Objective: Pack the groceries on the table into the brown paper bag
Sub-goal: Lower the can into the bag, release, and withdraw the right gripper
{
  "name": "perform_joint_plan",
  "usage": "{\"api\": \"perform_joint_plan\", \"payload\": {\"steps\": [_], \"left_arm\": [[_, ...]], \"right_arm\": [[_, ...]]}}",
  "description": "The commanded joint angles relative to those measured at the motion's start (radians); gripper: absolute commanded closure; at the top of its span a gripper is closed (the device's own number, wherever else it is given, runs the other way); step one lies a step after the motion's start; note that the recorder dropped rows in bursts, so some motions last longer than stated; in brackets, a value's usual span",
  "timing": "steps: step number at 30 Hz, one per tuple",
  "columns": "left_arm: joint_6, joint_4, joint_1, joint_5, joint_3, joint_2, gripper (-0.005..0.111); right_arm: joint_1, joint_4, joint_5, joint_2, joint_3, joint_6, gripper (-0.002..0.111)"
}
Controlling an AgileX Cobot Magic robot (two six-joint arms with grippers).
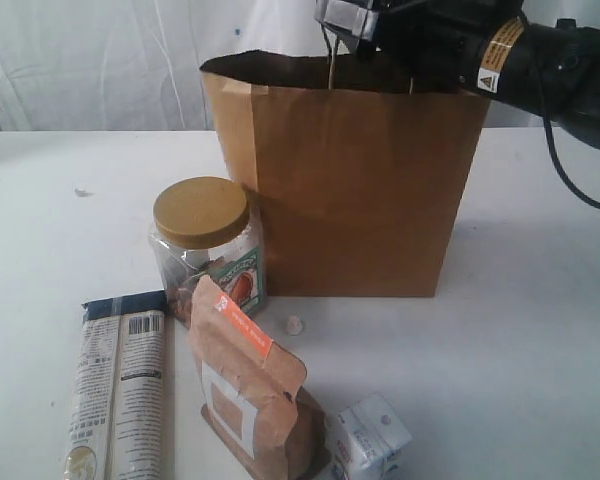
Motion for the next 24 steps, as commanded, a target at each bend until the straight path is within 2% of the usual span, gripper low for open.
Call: {"api": "perform_joint_plan", "payload": {"steps": [1,9,16,19,22,24], "left_arm": [[-0.001,-0.004,-0.006,-0.003,0.004,-0.004,0.107],[-0.001,-0.004,-0.006,-0.003,0.004,-0.004,0.107],[-0.001,-0.004,-0.006,-0.003,0.004,-0.004,0.107],[-0.001,-0.004,-0.006,-0.003,0.004,-0.004,0.107],[-0.001,-0.004,-0.006,-0.003,0.004,-0.004,0.107],[-0.001,-0.004,-0.006,-0.003,0.004,-0.004,0.107]], "right_arm": [[-0.001,-0.013,0.01,-0.008,-0.006,0.003,0.03],[-0.001,-0.012,0.006,-0.021,-0.006,0.003,0.03],[-0.001,-0.017,0.001,-0.174,-0.006,0.05,0.03],[-0.001,-0.153,0.024,-0.263,-0.006,0.06,0.031],[-0.001,-0.253,0.137,-0.323,-0.006,0.065,0.031],[-0.001,-0.298,0.295,-0.358,-0.004,0.082,0.031]]}}
